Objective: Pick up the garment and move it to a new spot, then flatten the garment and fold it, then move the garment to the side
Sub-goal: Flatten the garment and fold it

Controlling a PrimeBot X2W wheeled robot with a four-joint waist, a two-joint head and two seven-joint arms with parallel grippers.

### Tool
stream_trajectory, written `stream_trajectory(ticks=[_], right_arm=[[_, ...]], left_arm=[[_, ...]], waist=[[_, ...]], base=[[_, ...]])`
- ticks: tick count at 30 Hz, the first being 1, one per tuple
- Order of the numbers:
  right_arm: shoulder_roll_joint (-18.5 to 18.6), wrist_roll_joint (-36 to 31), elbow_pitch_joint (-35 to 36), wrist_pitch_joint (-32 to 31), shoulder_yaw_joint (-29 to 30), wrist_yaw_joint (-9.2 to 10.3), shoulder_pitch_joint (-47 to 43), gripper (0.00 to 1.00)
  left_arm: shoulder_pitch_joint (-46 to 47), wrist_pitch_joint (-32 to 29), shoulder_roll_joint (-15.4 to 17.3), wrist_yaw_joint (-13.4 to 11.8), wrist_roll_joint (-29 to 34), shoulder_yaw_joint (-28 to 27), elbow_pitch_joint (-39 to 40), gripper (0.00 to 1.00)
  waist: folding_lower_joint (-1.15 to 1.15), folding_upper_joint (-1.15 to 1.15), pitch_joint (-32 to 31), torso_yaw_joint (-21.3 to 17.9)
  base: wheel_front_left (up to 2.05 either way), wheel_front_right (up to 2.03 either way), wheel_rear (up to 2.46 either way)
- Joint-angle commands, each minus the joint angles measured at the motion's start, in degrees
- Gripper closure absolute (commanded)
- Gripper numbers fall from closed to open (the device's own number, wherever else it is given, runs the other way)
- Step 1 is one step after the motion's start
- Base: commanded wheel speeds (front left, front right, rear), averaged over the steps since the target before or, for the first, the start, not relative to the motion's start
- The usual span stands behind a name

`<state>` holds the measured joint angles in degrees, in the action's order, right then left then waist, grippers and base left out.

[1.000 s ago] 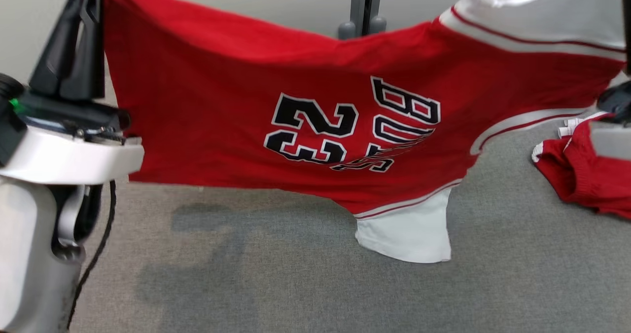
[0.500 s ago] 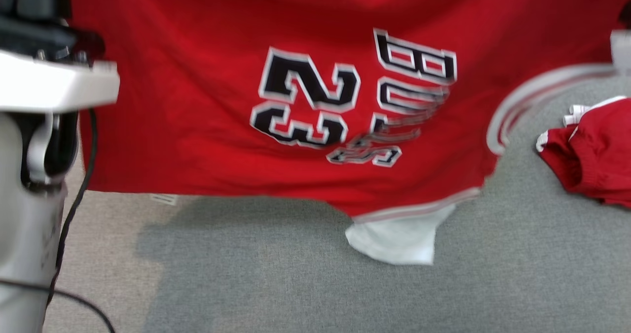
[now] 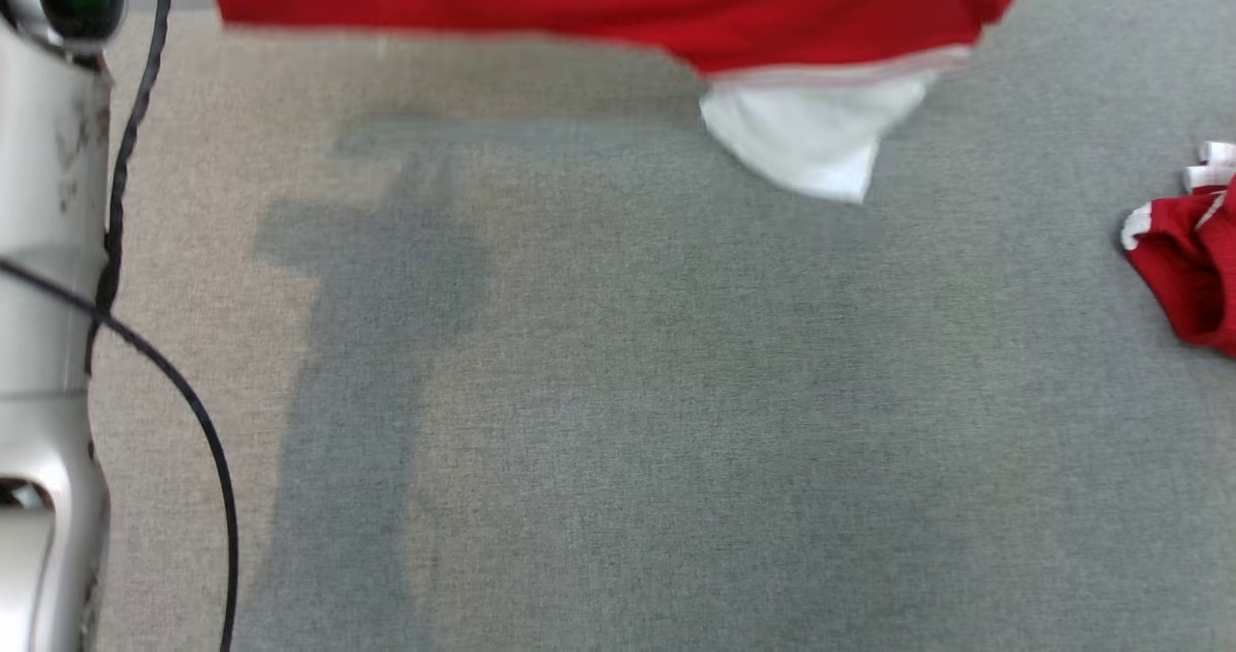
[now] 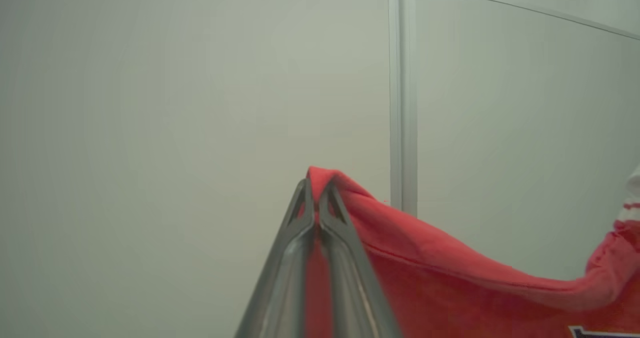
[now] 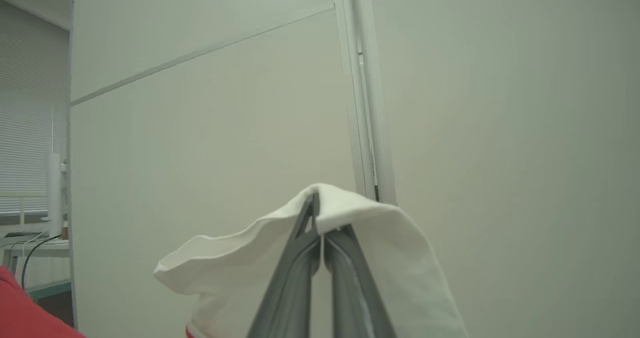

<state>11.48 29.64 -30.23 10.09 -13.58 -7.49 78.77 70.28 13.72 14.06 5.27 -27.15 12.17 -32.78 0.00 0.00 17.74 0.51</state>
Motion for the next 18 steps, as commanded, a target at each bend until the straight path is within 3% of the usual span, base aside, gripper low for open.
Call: stream_trajectory(ticks=[1,9,18], right_arm=[[-0.97,1.35,-4.74,0.05,-0.58,-0.04,2.44,1.0],[-5.22,4.91,-23.63,-1.01,-5.82,-0.04,8.15,1.0],[-4.82,12.18,-25.33,2.74,-12.42,-0.03,0.93,1.0]], left_arm=[[2.8,0.41,-0.17,0.64,0.35,0.38,-3.67,1.0],[7.93,0.18,-2.43,2.07,-2.11,2.92,-22.08,1.0],[1.37,0.74,-3.63,2.19,-8.2,5.61,-28.86,1.0]], waist=[[0.0,0.0,0.71,0.22],[0.0,0.0,2.96,0.08],[0.0,0.0,6.66,-0.14]], base=[[0.0,0.0,0.0],[0.0,0.0,0.0],[0.0,0.0,0.0]])
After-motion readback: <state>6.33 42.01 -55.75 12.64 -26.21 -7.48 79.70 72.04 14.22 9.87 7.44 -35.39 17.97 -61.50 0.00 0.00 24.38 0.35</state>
